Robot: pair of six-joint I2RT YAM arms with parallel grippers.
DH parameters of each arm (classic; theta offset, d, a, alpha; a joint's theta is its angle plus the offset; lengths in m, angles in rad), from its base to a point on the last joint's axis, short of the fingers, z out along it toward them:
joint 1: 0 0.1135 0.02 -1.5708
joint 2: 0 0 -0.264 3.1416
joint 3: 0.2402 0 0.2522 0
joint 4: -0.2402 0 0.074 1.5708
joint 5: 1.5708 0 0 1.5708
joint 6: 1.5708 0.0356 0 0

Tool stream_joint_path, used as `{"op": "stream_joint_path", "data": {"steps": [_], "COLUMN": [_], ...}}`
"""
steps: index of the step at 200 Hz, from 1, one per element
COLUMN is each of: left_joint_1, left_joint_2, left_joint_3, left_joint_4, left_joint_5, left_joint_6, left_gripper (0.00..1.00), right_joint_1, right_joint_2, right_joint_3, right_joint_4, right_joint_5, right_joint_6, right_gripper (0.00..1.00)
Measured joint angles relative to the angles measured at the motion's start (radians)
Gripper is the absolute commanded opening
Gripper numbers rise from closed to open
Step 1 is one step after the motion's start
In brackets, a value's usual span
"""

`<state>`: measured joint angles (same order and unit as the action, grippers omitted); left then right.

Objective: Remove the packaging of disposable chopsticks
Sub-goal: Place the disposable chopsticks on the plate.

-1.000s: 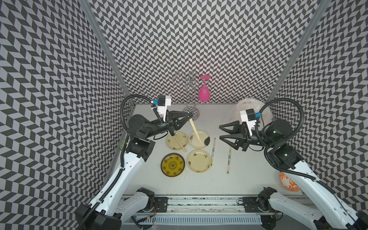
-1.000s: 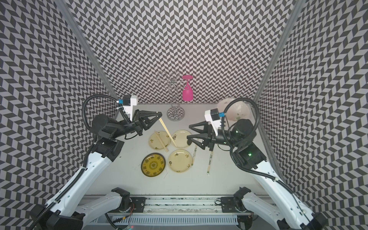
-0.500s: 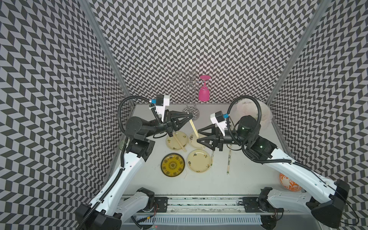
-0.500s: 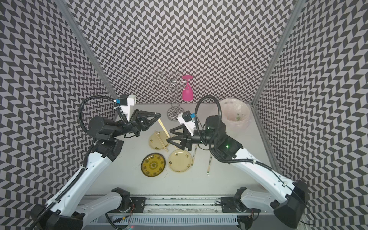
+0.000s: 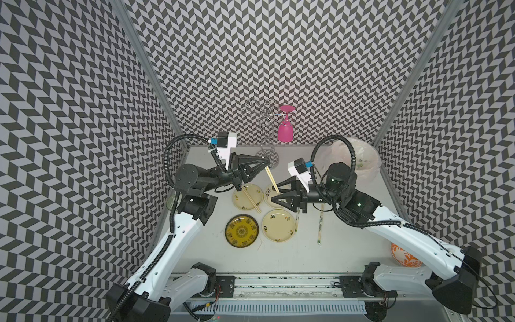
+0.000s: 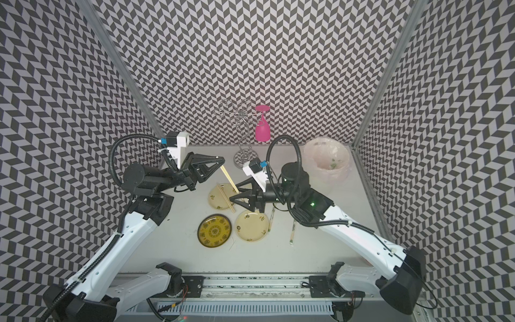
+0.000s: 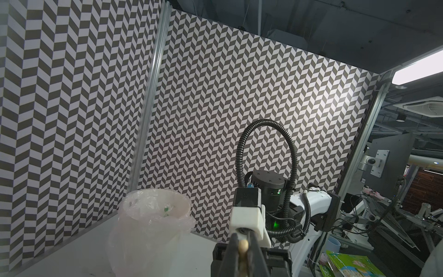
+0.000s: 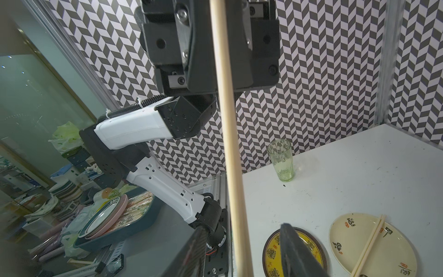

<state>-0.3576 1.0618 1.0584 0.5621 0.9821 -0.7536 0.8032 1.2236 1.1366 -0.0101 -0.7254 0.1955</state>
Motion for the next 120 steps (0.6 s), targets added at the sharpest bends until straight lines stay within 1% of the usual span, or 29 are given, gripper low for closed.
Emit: {"op": "stream_joint_path", "data": {"steps": [39, 88, 96, 104, 108, 120], "left_joint_1": [-0.002, -0.009, -0.009, -0.009, -0.009, -0.009], "left_joint_2": [0.006, 0.006, 0.006, 0.006, 0.006, 0.005], "left_joint_3": [0.0, 0.0, 0.0, 0.0, 0.0, 0.0], "left_joint_4": [0.014, 0.026, 0.026, 0.026, 0.026, 0.027], "left_joint_5": [0.0, -0.001, -0.001, -0.001, -0.001, 0.0], "left_joint_6": [-0.004, -0.016, -0.019, -0.02, -0.022, -0.027], "left_gripper": [0.0, 0.0, 0.0, 0.0, 0.0, 0.0], "right_joint_1": [0.001, 0.002, 0.002, 0.002, 0.002, 0.003], "right_joint_2": [-0.002, -0.013, -0.013, -0.013, -0.013, -0.013], "right_joint_3": [0.026, 0.026, 0.026, 0.026, 0.026, 0.026], "right_joint_4": [-0.013, -0.011, -0.011, -0.011, -0.011, -0.012], "right_joint_5": [0.003, -0.01, -0.017, -0.024, -0.026, -0.027], "right_joint_6": [-0.002, 0.003, 0.003, 0.004, 0.006, 0.004], "right_gripper": [0.46, 0.39, 0.36, 0.27, 0.24, 0.23]}}
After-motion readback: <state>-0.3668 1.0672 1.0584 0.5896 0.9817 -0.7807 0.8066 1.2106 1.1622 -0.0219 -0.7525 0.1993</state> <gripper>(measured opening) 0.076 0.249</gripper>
